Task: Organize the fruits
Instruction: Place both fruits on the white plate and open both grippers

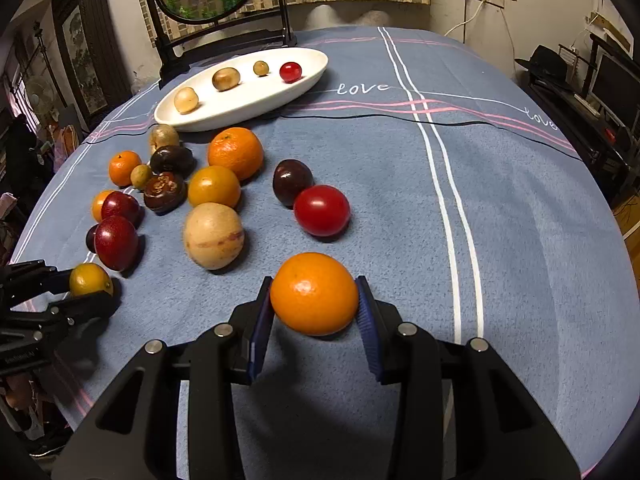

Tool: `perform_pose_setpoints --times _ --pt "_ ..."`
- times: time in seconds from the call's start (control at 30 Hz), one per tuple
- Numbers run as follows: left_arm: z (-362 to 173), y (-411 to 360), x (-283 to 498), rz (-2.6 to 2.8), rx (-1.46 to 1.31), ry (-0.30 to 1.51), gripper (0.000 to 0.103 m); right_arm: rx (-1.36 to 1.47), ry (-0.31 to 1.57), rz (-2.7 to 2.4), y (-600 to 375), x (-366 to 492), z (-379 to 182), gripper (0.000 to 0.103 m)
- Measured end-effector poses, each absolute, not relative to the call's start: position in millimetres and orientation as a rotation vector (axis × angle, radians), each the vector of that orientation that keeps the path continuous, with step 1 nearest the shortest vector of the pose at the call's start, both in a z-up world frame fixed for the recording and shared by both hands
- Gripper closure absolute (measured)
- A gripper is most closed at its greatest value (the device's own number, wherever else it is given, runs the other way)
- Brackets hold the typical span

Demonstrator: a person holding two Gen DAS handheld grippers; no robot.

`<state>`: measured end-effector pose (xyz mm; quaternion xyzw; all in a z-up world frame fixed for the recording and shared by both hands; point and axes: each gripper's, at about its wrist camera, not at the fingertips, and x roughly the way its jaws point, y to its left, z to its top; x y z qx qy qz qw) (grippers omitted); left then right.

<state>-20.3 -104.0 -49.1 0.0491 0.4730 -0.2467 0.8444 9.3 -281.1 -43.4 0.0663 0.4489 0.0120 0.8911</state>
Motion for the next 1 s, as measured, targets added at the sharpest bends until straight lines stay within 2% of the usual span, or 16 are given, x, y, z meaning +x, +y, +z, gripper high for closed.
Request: perform_pose_setpoints --times 0.17,0.47,0.7,1.0 --pt "-27 -86 -18 -0.519 0.089 0.945 0.062 0.126 0.916 0.027 -279 4 -34 0.063" --pt "18 -72 29 -0.474 0.123 0.829 0.062 0.041 0.8 0.068 -266 14 21 0.063" --pt "27 -88 104 -0.453 0.099 0.814 0.062 -0.026 0.772 0.119 -250 83 44 0.063" --pt "22 -95 223 -0.349 0.057 0.828 0.062 -0.072 0.868 0.105 -238 200 12 0.063"
